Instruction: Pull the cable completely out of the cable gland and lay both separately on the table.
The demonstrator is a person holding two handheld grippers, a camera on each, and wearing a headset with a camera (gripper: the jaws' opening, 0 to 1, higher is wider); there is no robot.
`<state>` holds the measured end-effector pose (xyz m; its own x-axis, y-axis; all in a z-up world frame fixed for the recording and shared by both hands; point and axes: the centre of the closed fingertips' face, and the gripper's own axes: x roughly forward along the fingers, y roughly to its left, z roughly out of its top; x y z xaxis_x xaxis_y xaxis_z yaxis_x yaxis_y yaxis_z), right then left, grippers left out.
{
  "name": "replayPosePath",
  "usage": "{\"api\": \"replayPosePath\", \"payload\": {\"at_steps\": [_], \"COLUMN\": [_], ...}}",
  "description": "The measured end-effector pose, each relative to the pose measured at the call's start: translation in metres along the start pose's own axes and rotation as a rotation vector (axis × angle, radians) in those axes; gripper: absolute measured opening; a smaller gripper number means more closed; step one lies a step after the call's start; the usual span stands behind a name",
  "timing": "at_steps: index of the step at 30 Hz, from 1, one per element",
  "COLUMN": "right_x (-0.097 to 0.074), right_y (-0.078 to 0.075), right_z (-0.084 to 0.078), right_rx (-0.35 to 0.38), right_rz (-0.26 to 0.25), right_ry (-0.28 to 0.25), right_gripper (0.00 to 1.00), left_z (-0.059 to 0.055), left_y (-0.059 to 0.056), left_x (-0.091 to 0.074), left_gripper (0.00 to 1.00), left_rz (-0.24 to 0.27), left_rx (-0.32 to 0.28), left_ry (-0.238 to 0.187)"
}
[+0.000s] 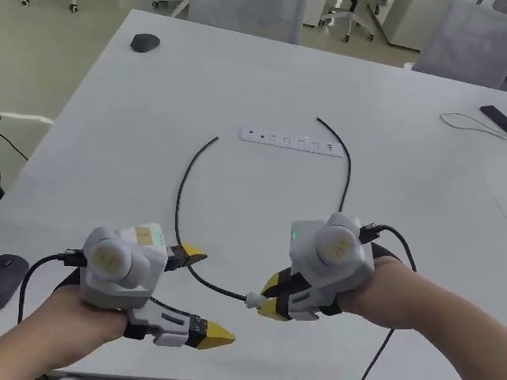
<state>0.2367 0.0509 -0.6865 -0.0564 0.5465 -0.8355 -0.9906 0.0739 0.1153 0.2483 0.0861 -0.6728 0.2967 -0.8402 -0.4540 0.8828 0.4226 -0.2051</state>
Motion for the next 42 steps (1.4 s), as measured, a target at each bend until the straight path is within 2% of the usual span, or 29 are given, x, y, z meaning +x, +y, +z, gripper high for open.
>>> {"api": "replayPosePath", "payload": {"at_steps": [6, 12, 13, 15, 17, 21, 28, 34, 39, 42], "right_x": [-0.003, -0.006, -0.007, -0.008, -0.009, -0.012, -0.013, -0.014, -0.015, -0.015], "right_y": [0.004, 0.006, 0.005, 0.005, 0.005, 0.008, 0.012, 0.014, 0.015, 0.015], "right_z": [0.005, 0.010, 0.010, 0.010, 0.010, 0.011, 0.008, 0.010, 0.010, 0.010], "right_rx": [-0.016, -0.038, -0.049, -0.063, -0.072, -0.072, -0.069, -0.077, -0.079, -0.083], "right_rz": [0.015, 0.019, 0.015, 0.011, 0.007, 0.005, 0.007, 0.012, 0.015, 0.012], "right_ry": [0.003, 0.008, 0.008, 0.010, 0.013, 0.005, 0.008, 0.005, 0.006, 0.003], "right_gripper": [0.06, 0.06, 0.06, 0.06, 0.06, 0.06, 0.06, 0.06, 0.06, 0.06], "left_z": [0.004, 0.011, 0.012, 0.019, 0.018, 0.023, 0.024, 0.016, 0.016, 0.016], "left_y": [-0.003, -0.007, -0.007, -0.011, -0.009, -0.012, -0.016, -0.025, -0.029, -0.031], "left_x": [0.006, 0.011, 0.011, 0.011, 0.011, 0.011, 0.018, 0.025, 0.025, 0.025], "left_gripper": [0.77, 0.69, 0.67, 0.63, 0.60, 0.55, 0.50, 0.43, 0.35, 0.27], "left_rz": [-0.028, -0.060, -0.070, -0.099, -0.105, -0.125, -0.147, -0.173, -0.191, -0.211], "left_rx": [0.019, 0.024, 0.013, -0.043, -0.059, -0.081, -0.073, -0.032, -0.034, -0.034], "left_ry": [-0.010, -0.042, -0.048, -0.093, -0.091, -0.115, -0.113, -0.076, -0.080, -0.080]}}
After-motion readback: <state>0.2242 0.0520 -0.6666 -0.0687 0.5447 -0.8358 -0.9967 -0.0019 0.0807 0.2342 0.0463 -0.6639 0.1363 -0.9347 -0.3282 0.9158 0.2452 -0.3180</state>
